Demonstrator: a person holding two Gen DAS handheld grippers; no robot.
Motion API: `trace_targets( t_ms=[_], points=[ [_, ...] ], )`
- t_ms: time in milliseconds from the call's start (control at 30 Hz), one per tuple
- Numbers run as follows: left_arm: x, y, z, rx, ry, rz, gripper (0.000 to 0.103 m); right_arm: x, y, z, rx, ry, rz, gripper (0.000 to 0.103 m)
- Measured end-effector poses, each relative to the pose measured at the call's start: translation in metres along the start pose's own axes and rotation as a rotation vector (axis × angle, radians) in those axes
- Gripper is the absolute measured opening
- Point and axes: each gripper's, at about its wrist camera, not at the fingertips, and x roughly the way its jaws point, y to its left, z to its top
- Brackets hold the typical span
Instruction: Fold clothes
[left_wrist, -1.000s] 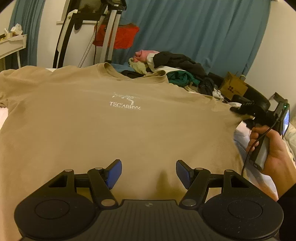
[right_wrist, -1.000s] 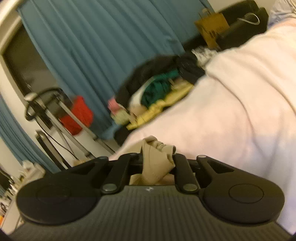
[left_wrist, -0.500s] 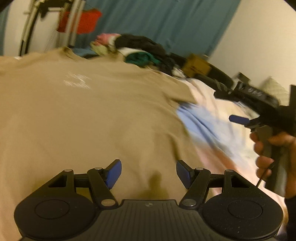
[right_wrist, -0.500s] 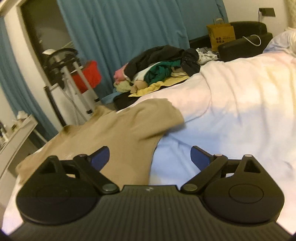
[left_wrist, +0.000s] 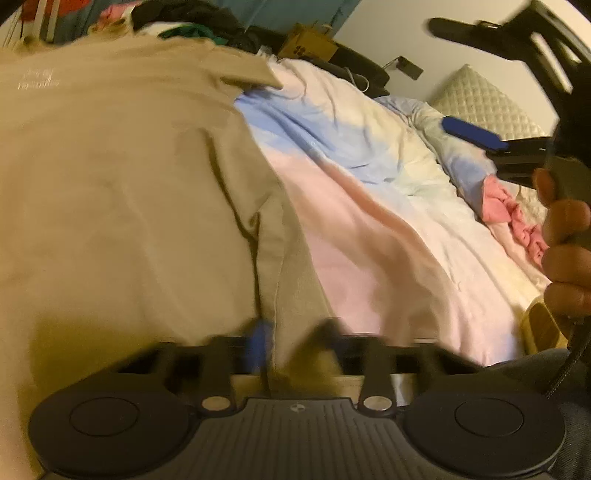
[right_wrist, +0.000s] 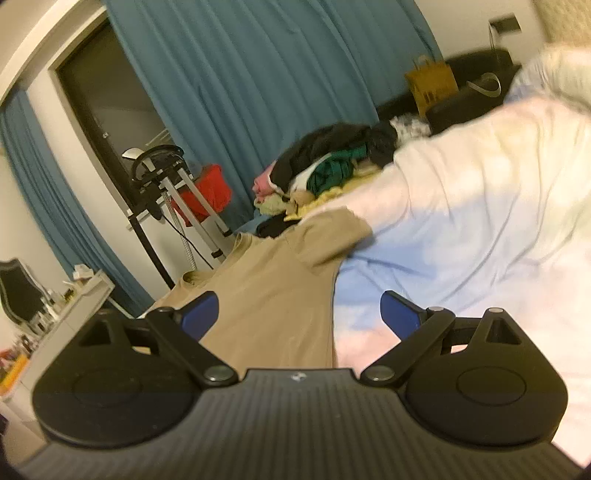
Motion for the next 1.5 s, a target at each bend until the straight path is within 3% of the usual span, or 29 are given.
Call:
trace_targets(
  t_ms=[133, 333, 400, 433, 500, 533, 567, 733, 900, 1067, 1300, 1500],
  points=[
    [-0.003, -0.023, 0.002, 0.051, -0.032, -0.074, 0.002, 0.001, -0.005, 0.001, 0.018, -0.013, 0.007, 0.096],
    [0.038, -0.043, -0.003, 0.054, 0.024, -0.069, 0.003, 0.005, -0.012, 0.003, 0.051, -0.031, 0.077, 0.096],
    [0.042, -0.044, -0.002, 0.060, 0.031, -0.070, 0.009, 0.007, -0.015, 0.003, 0.070, -0.033, 0.116, 0.096],
    [0.041, -0.043, -0.001, 0.056, 0.036, -0.074, 0.014, 0.009, -0.017, 0.003, 0.079, -0.031, 0.135, 0.096],
    [0.042, -0.042, 0.002, 0.045, 0.046, -0.076, 0.035, 0.012, -0.019, 0.004, 0.093, -0.030, 0.166, 0.096],
    [0.042, -0.043, 0.005, 0.037, 0.052, -0.073, 0.050, 0.013, -0.019, 0.005, 0.098, -0.033, 0.177, 0.096],
    [0.036, -0.040, 0.008, 0.030, 0.041, -0.056, 0.059, 0.014, -0.020, 0.005, 0.103, -0.038, 0.186, 0.096],
    [0.001, -0.024, 0.024, 0.006, -0.035, 0.037, 0.076, 0.014, -0.019, 0.006, 0.099, -0.077, 0.203, 0.096],
    [-0.040, -0.007, 0.050, 0.025, -0.155, 0.200, 0.084, 0.011, -0.016, 0.007, 0.086, -0.130, 0.211, 0.096],
    [-0.080, 0.008, 0.067, 0.002, -0.252, 0.304, 0.095, 0.024, -0.010, 0.006, 0.074, -0.162, 0.202, 0.096],
    [-0.126, 0.030, 0.062, -0.083, -0.346, 0.376, 0.099, 0.095, -0.021, 0.016, 0.164, -0.111, 0.255, 0.096],
    [-0.123, 0.052, 0.059, -0.184, -0.368, 0.406, 0.099, 0.183, -0.060, 0.024, 0.297, -0.030, 0.244, 0.096]
  ],
)
